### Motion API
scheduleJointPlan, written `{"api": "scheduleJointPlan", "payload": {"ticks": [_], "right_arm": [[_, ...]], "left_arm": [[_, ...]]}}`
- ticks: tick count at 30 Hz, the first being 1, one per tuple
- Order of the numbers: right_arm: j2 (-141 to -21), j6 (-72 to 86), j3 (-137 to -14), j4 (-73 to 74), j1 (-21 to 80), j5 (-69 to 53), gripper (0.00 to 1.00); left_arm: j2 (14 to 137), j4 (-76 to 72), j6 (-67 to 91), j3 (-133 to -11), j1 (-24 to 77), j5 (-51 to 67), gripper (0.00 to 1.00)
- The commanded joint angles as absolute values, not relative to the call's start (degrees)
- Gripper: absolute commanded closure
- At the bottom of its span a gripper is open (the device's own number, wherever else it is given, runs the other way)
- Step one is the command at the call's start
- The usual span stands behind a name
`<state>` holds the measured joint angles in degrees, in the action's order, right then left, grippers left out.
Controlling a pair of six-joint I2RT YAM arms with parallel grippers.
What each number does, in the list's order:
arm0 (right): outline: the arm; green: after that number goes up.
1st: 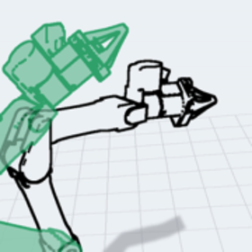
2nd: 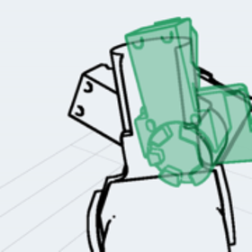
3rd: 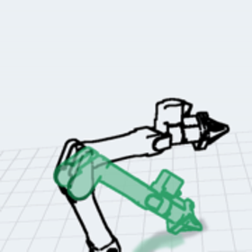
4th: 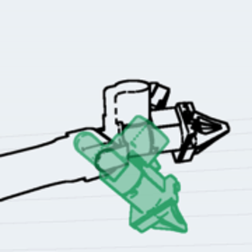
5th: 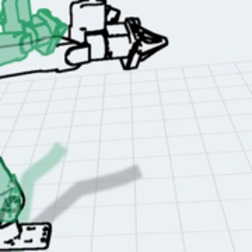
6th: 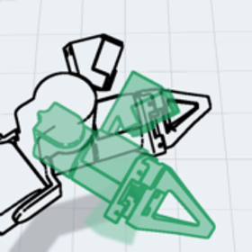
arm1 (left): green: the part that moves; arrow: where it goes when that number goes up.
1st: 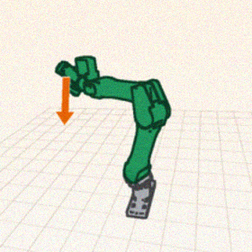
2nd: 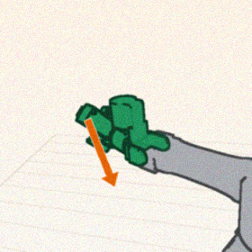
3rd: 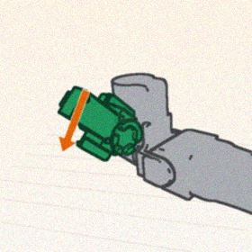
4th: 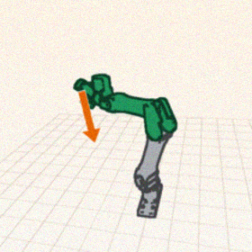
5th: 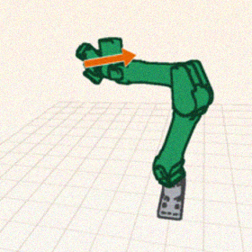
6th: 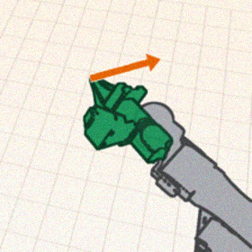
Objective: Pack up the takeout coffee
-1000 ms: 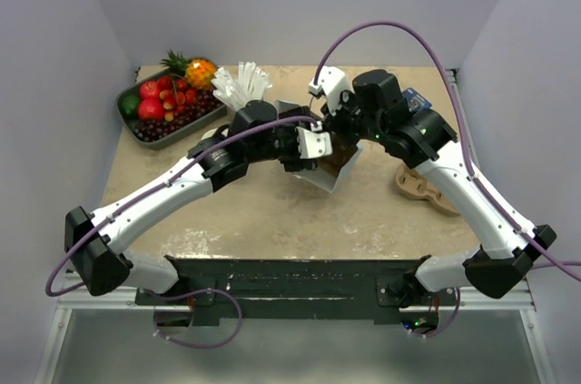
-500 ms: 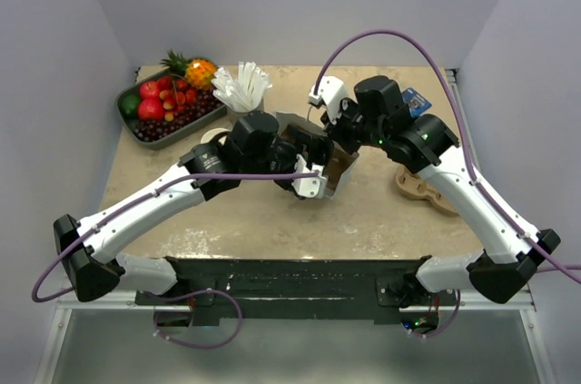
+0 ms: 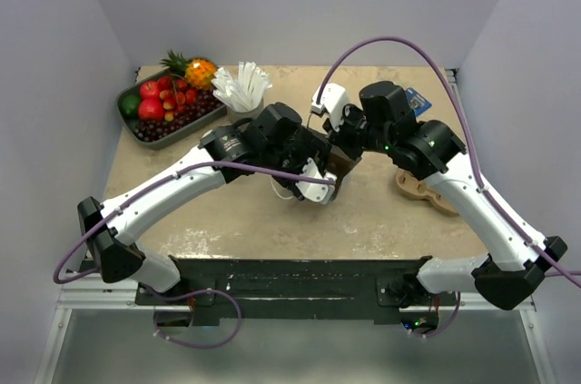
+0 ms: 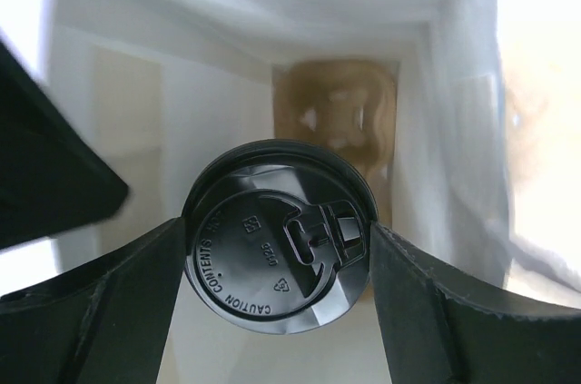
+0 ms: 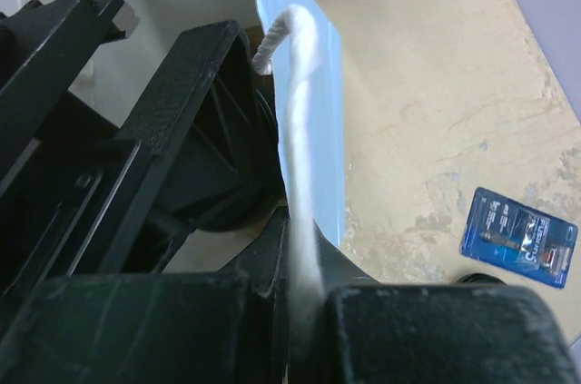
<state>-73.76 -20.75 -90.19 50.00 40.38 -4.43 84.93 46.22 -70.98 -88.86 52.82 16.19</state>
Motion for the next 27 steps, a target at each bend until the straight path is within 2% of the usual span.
{"api": "scheduleJointPlan", "payload": {"ticks": [1,5,17,27], "right_arm": [[-71.3,-22.0,-89.2,49.2,40.8,-6.9,1.00],[-70.9,-23.2,-89.1,49.4,40.8,-7.9,1.00],[-69.5,-26.6,-87.9,49.7,44.8,-6.0,1.00],[-70.0,-25.7,-87.3,50.4,45.4,-10.5,1.00]], "left_arm": [[83.0,47.9,-75.1,-88.7,54.5,9.2,1.00],[80.9,46.2,-76.4,-84.6,55.5,2.9,1.00],[81.6,45.8,-70.4,-79.4,56.0,-3.2,1.00],[80.8,39.4,-69.5,-75.4,56.8,-2.4,1.00]]}}
